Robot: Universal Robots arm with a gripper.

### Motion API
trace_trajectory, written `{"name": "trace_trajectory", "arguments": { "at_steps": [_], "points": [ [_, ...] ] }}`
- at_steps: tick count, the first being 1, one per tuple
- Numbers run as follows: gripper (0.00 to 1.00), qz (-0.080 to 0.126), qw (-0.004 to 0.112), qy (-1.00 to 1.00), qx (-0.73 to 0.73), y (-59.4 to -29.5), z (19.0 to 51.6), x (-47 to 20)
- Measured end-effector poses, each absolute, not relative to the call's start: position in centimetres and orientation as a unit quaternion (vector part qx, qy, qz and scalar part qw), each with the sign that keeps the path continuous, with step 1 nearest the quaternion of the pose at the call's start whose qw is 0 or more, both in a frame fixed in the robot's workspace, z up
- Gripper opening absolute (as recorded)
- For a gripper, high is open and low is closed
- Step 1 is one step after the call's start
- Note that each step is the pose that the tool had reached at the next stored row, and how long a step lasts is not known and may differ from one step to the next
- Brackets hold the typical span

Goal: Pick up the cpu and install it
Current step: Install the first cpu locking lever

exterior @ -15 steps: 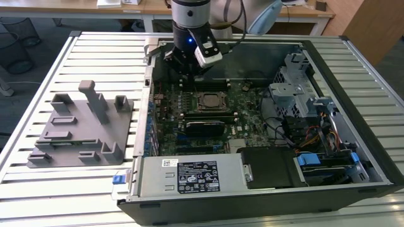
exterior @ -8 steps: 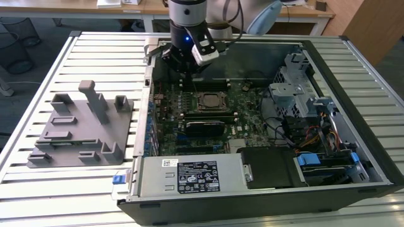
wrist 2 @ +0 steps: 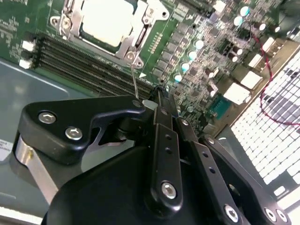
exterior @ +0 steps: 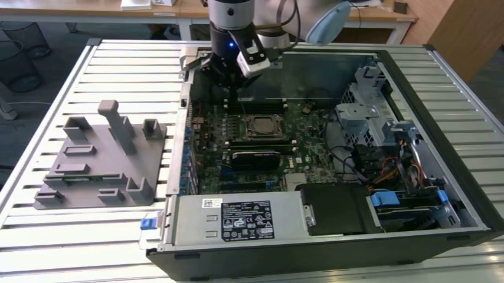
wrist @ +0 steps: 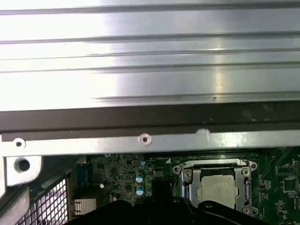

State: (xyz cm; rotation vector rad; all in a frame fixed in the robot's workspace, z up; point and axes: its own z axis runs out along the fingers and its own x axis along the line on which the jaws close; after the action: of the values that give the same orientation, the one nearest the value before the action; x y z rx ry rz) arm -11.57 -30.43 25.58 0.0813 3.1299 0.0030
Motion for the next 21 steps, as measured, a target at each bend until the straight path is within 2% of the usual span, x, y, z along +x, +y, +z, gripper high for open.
{"name": "trace_trajectory", "arguments": {
  "at_steps": [16,21],
  "points": [
    [0.11,0.001,0.005,1.000,0.022,-30.1,25.5,-9.6],
    [0.11,0.001,0.002,1.000,0.022,-30.1,25.5,-7.8]
  ]
}}
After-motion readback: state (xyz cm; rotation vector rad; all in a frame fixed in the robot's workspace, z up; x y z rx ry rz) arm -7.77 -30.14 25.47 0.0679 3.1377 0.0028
